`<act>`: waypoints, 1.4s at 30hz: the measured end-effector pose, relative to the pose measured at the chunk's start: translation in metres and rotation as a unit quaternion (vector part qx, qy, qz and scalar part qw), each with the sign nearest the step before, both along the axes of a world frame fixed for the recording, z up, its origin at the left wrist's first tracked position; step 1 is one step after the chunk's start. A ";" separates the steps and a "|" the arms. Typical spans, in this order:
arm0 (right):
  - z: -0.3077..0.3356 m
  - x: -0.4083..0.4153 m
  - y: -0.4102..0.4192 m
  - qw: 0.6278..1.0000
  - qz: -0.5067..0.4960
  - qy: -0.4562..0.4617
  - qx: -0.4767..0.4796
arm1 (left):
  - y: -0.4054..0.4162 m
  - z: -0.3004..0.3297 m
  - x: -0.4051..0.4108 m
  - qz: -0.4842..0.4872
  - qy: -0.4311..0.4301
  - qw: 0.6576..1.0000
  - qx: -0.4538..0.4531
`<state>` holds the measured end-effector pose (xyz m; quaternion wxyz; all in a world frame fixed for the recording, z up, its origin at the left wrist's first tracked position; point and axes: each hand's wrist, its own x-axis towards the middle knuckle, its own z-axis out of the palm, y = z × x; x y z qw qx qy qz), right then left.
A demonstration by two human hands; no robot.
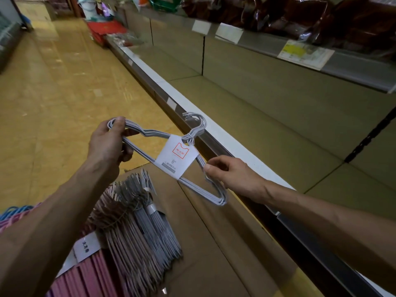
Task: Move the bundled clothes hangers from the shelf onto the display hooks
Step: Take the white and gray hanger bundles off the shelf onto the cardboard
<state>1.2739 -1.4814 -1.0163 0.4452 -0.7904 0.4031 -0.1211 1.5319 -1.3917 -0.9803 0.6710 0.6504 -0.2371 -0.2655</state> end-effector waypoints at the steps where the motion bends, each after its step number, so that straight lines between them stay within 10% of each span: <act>1: 0.001 0.002 0.000 0.999 0.000 -0.012 0.051 | 0.000 0.000 0.000 0.000 0.011 1.000 -0.002; 20: -0.001 0.009 -0.003 0.872 0.021 -0.214 0.440 | 0.010 0.001 -0.001 -0.041 0.096 0.994 0.017; 42: -0.055 0.035 0.035 0.942 -0.114 -0.130 0.287 | 0.025 0.004 0.020 -0.014 0.059 0.994 0.092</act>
